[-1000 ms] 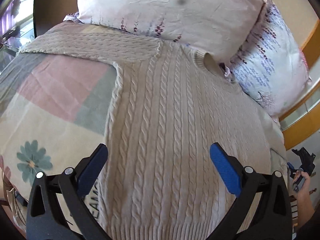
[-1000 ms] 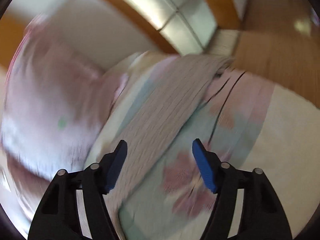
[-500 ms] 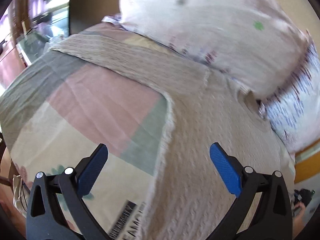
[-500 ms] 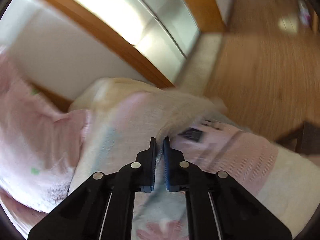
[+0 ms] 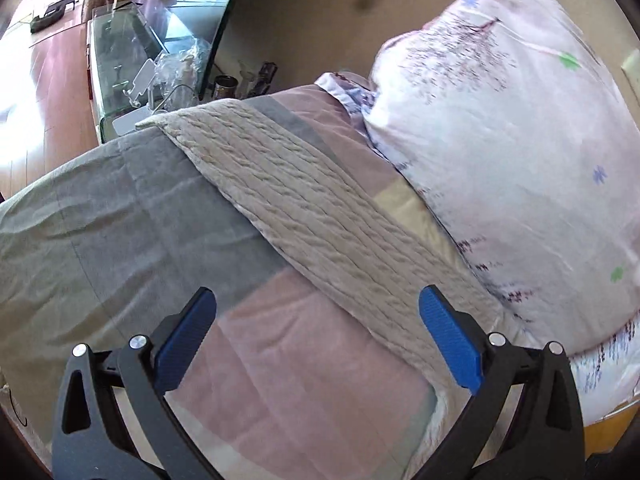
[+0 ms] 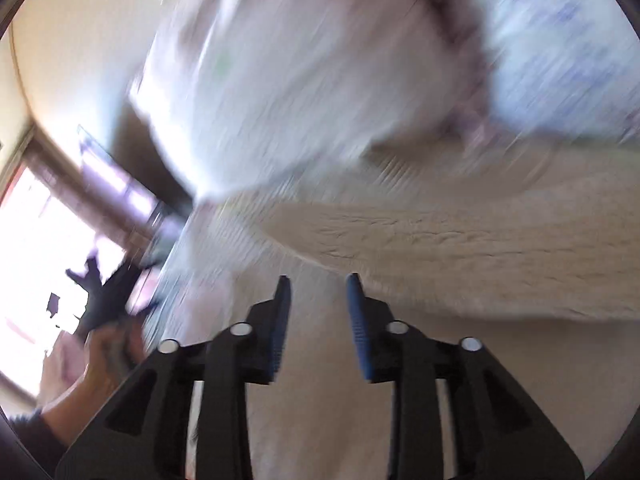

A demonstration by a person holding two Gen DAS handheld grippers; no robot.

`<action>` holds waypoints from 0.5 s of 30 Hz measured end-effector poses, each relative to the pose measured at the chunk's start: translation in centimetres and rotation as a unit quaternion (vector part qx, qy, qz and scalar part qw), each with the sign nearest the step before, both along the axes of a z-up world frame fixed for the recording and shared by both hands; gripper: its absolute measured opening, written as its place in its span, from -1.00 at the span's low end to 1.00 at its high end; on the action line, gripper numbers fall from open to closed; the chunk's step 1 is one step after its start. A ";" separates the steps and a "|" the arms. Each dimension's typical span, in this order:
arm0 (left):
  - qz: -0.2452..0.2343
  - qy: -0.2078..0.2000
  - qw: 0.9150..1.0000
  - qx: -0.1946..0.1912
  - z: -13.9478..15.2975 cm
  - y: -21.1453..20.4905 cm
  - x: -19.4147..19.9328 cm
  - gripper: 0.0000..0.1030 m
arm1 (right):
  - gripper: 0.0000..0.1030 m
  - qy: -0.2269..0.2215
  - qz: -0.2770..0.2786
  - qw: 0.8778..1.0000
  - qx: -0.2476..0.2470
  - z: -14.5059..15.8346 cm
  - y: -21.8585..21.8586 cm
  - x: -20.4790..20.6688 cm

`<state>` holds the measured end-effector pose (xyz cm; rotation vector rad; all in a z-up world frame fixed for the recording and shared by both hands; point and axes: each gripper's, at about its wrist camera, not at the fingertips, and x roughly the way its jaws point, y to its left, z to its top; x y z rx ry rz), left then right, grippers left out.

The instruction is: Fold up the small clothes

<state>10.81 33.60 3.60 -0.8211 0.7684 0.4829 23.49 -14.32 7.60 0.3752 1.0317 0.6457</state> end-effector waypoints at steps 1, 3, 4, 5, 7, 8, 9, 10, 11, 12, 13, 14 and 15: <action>0.009 0.003 1.000 -0.006 -0.4 1.2 0.2 0.91 | -0.10 0.008 0.018 1.000 0.000 -0.6 1.6 -1.1; 0.025 -0.001 0.999 -0.030 -1.2 3.9 0.4 0.73 | 0.29 -0.006 0.030 0.999 -0.027 -0.6 2.5 -2.2; 0.034 -0.002 0.998 -0.043 -1.7 5.1 0.5 0.68 | 0.43 -0.019 0.023 0.998 -0.052 -0.5 2.3 -2.5; 0.042 -0.008 0.998 -0.054 -2.0 6.2 0.6 0.57 | 0.44 -0.025 0.010 0.997 -0.068 -0.2 1.9 -2.2; 0.059 -0.028 0.996 -0.066 -2.1 8.1 0.6 0.56 | 0.44 -0.012 -0.030 0.996 -0.085 -0.3 -0.1 -1.8; 0.067 -0.033 0.994 -0.074 -2.1 9.2 0.8 0.55 | 0.45 0.002 -0.053 0.995 -0.087 -0.7 -1.2 -1.3; 0.077 -0.042 0.993 -0.082 -2.2 10.2 0.9 0.51 | 0.45 0.014 -0.076 0.993 -0.085 -0.8 -2.2 -1.8; 0.085 -0.044 0.991 -0.089 -2.3 10.9 1.0 0.46 | 0.46 0.029 -0.102 0.991 -0.083 -1.0 -3.4 -1.9; 0.100 -0.049 0.989 -0.101 -2.5 11.9 1.1 0.35 | 0.46 0.038 -0.119 0.989 -0.083 -1.4 -4.6 -2.6; 0.114 -0.055 0.986 -0.113 -2.6 12.7 1.0 0.29 | 0.46 0.044 -0.131 0.987 -0.084 -1.6 -5.2 -3.0; 0.126 -0.061 0.982 -0.127 -2.8 13.5 1.0 0.25 | 0.47 0.047 -0.140 0.985 -0.086 -1.9 -5.6 -3.3; 0.140 -0.063 0.979 -0.138 -2.9 14.2 0.9 0.10 | 0.47 0.047 -0.143 0.985 -0.088 -2.0 -5.9 -3.7; 0.147 -0.059 0.977 -0.140 -3.0 14.6 1.0 -0.21 | 0.50 0.046 -0.144 0.984 -0.091 -2.0 -5.9 -4.0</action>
